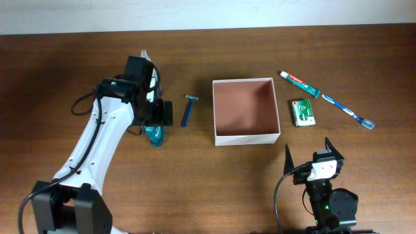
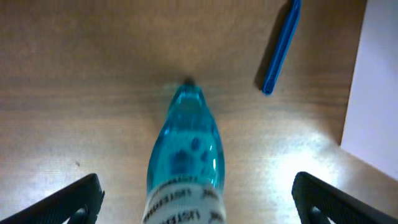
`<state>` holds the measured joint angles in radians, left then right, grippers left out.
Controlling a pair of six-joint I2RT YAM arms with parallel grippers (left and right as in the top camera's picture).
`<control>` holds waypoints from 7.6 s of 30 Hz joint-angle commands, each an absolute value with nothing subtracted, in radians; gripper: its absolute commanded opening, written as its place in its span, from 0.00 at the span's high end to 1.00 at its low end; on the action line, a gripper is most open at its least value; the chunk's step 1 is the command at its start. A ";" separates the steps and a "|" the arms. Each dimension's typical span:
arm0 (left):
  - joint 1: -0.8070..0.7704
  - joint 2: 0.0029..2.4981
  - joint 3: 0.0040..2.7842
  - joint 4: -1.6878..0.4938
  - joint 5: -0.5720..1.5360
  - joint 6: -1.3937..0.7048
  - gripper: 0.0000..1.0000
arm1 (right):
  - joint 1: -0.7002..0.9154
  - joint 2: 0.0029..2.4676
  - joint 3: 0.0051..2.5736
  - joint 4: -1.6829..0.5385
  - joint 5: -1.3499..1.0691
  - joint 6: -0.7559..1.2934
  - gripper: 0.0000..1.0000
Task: Pack container
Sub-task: 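Lower the left gripper and close it on the Listerine bottle cap, then lift the Listerine bottle and carry it over the pink box, then lower the bottle into the box's left corner and open the left gripper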
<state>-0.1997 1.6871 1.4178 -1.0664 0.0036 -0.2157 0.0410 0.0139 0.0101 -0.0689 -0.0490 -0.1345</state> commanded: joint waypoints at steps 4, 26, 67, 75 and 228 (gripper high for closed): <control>-0.194 1.733 1.434 -1.057 0.012 -0.185 0.01 | 0.051 0.004 0.006 -0.075 -0.040 -0.134 0.01; -0.194 1.768 1.435 -1.048 0.012 -0.185 0.27 | 0.050 0.004 0.006 -0.075 -0.040 -0.134 0.01; -0.194 1.768 1.438 -1.079 -0.007 -0.185 0.63 | 0.050 0.004 0.006 -0.075 -0.040 -0.134 0.01; -0.194 1.768 1.474 -1.093 -0.007 -0.185 0.64 | 0.051 0.004 0.006 -0.075 -0.040 -0.134 0.01; -0.644 2.120 1.980 -0.925 -0.219 -0.394 0.36 | 0.050 0.004 0.006 -0.075 -0.040 -0.134 0.01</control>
